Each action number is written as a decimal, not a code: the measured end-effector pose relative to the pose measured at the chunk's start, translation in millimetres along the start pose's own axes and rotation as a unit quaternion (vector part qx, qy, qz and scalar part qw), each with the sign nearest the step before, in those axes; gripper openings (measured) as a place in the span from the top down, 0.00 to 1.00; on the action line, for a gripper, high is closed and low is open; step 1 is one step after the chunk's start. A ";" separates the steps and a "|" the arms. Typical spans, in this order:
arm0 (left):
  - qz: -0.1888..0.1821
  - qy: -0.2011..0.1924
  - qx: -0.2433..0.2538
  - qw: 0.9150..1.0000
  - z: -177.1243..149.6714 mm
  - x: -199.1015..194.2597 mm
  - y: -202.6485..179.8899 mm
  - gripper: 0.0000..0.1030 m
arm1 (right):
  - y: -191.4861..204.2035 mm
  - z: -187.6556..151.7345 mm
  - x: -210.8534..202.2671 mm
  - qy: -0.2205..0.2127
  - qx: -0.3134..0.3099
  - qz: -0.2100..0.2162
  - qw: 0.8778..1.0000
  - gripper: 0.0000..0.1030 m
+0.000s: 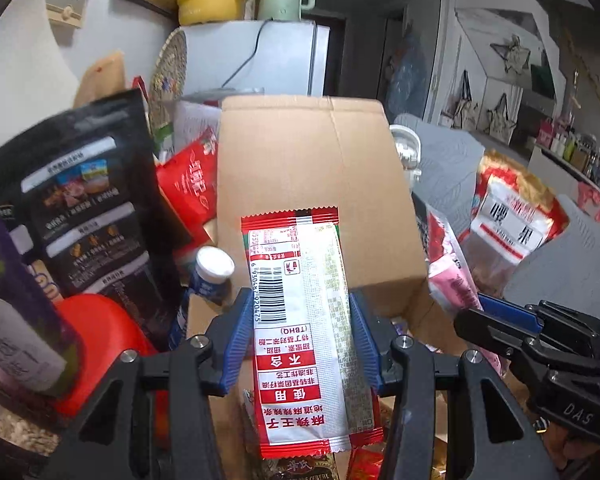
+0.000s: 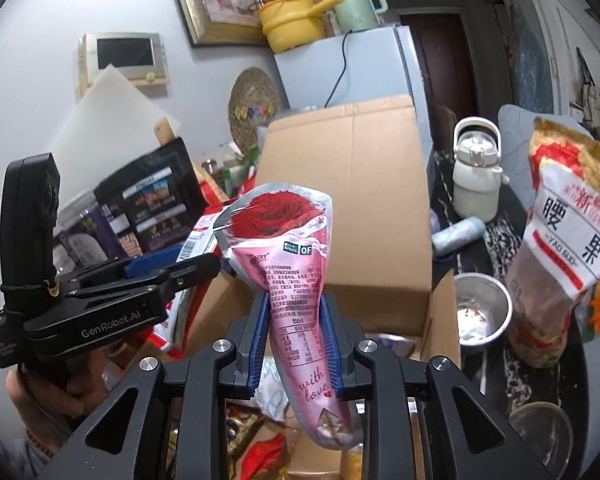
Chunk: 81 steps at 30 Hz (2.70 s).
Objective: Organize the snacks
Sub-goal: 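Open the right tool over the box while left tool drops strip packet inside, then move both tools back to the red-gold bag and lollipop on the counter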
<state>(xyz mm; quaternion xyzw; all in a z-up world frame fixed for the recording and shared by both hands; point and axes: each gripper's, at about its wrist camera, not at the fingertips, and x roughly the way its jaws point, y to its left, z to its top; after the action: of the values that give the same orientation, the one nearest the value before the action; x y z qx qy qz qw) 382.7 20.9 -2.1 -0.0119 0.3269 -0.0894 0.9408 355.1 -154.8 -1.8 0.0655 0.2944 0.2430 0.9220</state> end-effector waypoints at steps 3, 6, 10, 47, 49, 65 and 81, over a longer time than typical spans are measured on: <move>0.001 0.021 0.009 1.000 -4.5 11.7 -5.4 0.54 | -2.3 -4.4 11.0 0.019 0.003 -0.005 1.000 0.75; -0.006 0.041 0.011 0.999 -7.6 20.1 -8.2 0.54 | -6.1 -8.3 19.1 0.034 0.012 -0.004 0.999 0.73; 0.024 0.043 0.029 0.998 -9.5 25.7 -13.1 0.54 | -9.4 -10.2 26.1 0.051 0.024 0.003 0.998 0.66; 0.021 0.003 0.046 0.999 -6.3 -83.6 -55.2 0.53 | 30.0 -3.6 -81.8 0.009 -0.014 -0.066 0.998 0.52; 0.017 -0.003 0.050 0.999 -8.9 -96.4 -60.1 0.53 | 34.8 -5.1 -94.3 0.001 -0.016 -0.069 0.997 0.52; -0.029 -0.021 0.073 0.997 -47.3 -175.6 -79.6 0.53 | 73.6 -42.6 -180.1 -0.036 -0.025 -0.101 0.994 0.37; -0.079 -0.001 0.106 0.991 -97.7 -197.6 -99.9 0.28 | 84.3 -102.7 -212.1 -0.024 0.000 -0.138 0.990 0.28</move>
<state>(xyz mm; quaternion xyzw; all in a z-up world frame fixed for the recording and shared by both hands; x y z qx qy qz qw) 154.2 -39.0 50.3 0.0616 0.3125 -0.1977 0.9271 111.3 -186.7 44.7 0.0297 0.2785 0.1115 0.9535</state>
